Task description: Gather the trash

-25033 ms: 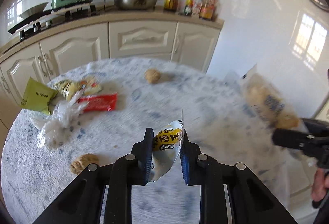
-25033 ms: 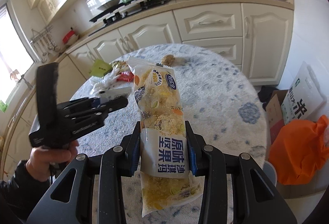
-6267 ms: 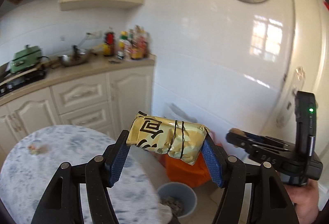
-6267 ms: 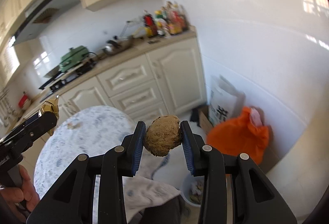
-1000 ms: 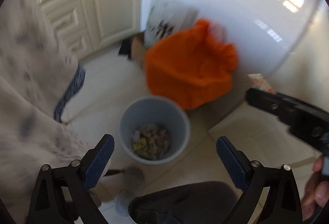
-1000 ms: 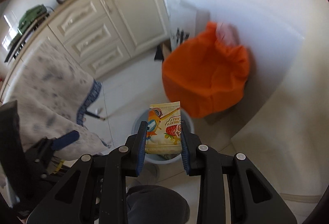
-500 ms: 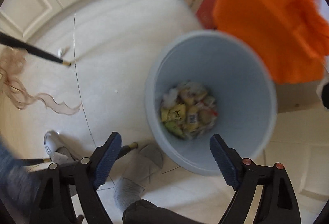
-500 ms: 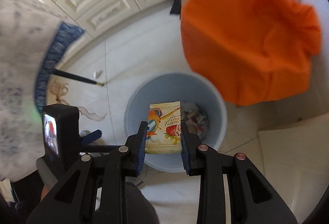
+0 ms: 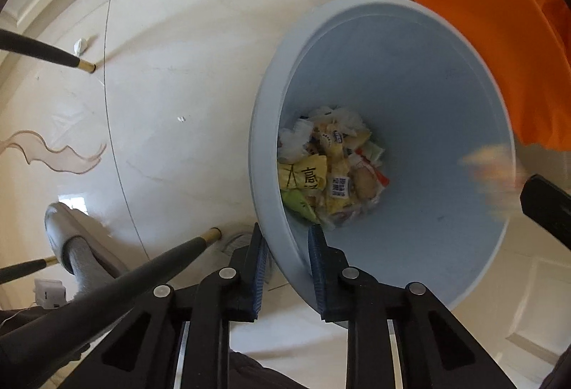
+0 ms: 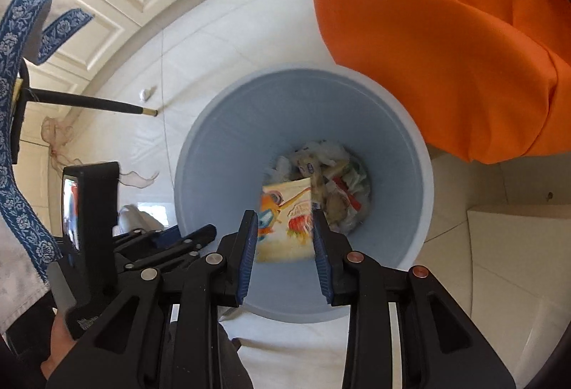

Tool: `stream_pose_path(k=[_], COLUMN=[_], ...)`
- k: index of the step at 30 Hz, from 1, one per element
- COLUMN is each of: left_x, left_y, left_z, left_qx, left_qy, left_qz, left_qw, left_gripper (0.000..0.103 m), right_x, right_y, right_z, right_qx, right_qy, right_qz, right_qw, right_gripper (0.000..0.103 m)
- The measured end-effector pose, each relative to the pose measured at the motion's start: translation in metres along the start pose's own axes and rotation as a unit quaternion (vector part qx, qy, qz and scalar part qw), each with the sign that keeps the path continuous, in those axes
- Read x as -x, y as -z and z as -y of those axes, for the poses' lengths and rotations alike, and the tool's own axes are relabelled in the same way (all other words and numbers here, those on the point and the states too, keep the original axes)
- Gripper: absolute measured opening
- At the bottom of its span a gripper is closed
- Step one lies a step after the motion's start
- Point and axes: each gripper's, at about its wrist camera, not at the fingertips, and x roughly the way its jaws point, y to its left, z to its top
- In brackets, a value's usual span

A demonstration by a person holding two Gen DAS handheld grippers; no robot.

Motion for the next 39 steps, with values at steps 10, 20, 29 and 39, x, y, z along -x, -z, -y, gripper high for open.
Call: stream_pose_path(k=[10,20,29,39], left_x=[0.023,0.09,0.167,0.339], left_y=[-0.002,0.015,0.075,0.176], left_z=[-0.001,0.038,0.077,0.082], left_qx=[0.001,-0.041,-0.104,-0.194], left_qy=[-0.043,-0.006,0.082,0.108], left_qz=[0.024,0.05,0.083,0.237], left_qw=[0.9988,0.9979,0.9877,0.9458], left_gripper=[0.102,0.102,0.102,0.102], right_x=[0.027,0.098,0.22,0.368], right_y=[0.011,0.034,0.084,0.153], right_z=[0.008,0.013,0.019,-0.013], right_qx=[-0.012,-0.057,-0.122,-0.135], right_qy=[0.051,0.082,0.119,0.142], right_qz=[0.022,0.075,0.167,0.282], right_qw=[0.998,0.992,0.971,0.939], right_gripper=[0.103,0.103,0.103,0.103])
